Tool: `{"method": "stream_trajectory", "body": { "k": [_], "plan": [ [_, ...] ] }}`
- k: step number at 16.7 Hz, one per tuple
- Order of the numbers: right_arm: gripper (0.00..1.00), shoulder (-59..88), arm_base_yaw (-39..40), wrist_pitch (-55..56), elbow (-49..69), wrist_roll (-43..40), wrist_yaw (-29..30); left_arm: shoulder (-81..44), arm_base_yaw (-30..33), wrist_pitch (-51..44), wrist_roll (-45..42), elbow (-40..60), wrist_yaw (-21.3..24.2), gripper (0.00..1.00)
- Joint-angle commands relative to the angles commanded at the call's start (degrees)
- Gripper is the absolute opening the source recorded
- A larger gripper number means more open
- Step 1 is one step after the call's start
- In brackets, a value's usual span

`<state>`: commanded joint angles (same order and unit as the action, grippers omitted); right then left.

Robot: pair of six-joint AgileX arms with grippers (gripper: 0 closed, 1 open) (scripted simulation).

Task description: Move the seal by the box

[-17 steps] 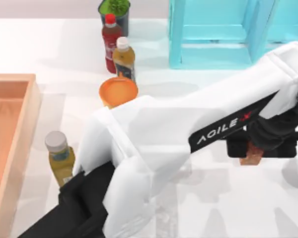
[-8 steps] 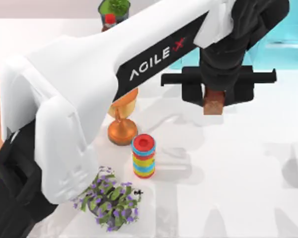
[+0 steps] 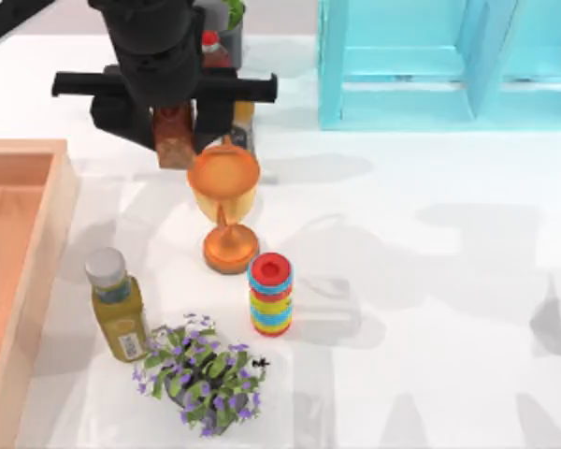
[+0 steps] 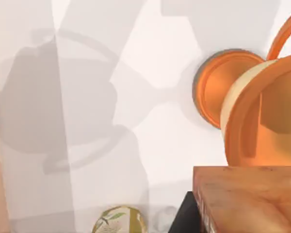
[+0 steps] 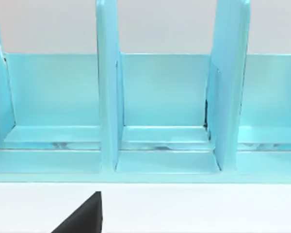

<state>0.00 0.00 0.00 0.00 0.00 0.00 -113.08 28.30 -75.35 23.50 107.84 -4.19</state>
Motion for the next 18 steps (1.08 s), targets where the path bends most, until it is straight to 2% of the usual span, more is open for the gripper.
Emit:
{"method": "stream_trajectory", "body": {
  "k": [4,7,14,18],
  "plan": [
    [1.0,0.0,0.0,0.0,0.0,0.0,0.0,8.1,-8.8,5.9,-7.4,-14.5,0.7,0.0],
    [1.0,0.0,0.0,0.0,0.0,0.0,0.0,11.5,-12.3,10.1,-9.6,-20.3,1.4,0.0],
    [1.0,0.0,0.0,0.0,0.0,0.0,0.0,11.3,-12.8,11.6,-10.0,-22.0,1.6,0.0],
    [1.0,0.0,0.0,0.0,0.0,0.0,0.0,9.7,-13.2,19.9,-10.2,-27.1,1.5,0.0]
  ]
}}
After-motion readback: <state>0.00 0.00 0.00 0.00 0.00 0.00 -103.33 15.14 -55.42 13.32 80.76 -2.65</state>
